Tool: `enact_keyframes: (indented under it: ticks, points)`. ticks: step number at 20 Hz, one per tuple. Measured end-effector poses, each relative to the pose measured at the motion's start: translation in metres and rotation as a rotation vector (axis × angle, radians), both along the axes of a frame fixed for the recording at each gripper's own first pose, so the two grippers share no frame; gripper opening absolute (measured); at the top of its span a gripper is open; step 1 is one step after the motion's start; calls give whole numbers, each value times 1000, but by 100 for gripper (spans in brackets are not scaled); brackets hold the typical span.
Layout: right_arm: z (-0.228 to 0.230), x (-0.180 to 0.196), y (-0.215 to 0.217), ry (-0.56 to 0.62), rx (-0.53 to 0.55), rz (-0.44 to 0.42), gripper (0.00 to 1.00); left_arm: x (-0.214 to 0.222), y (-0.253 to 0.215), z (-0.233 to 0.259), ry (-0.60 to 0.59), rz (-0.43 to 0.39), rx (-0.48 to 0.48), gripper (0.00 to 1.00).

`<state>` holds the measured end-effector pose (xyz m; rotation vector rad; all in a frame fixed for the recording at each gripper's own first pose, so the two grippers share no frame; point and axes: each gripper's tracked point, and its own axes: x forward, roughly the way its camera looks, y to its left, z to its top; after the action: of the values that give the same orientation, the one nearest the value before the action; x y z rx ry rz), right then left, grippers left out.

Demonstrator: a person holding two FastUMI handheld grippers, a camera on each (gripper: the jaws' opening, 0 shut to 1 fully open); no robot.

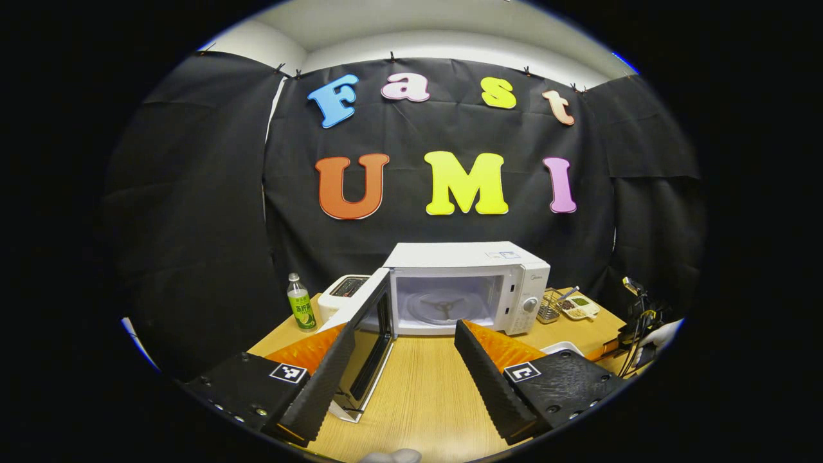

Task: Open the microwave oven with the left hand, put the food in, and close the microwave oven.

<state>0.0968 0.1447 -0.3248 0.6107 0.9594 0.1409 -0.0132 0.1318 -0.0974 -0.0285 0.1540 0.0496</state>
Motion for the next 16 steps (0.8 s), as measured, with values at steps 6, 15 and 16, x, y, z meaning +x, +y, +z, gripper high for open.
enact_keyframes:
  ticks: [6, 15, 16]
  points:
    - [34, 16, 42, -70, 116, -50, 4, -4, -6, 7, 7, -22, 13, 95]
    - [111, 81, 157, -235, 278, -127, 4, -3, -1, 11, 22, 35, 60, 95]
    - [117, 91, 170, -256, 282, -135, 4, -1, 3, 11, 24, 52, 82, 95]
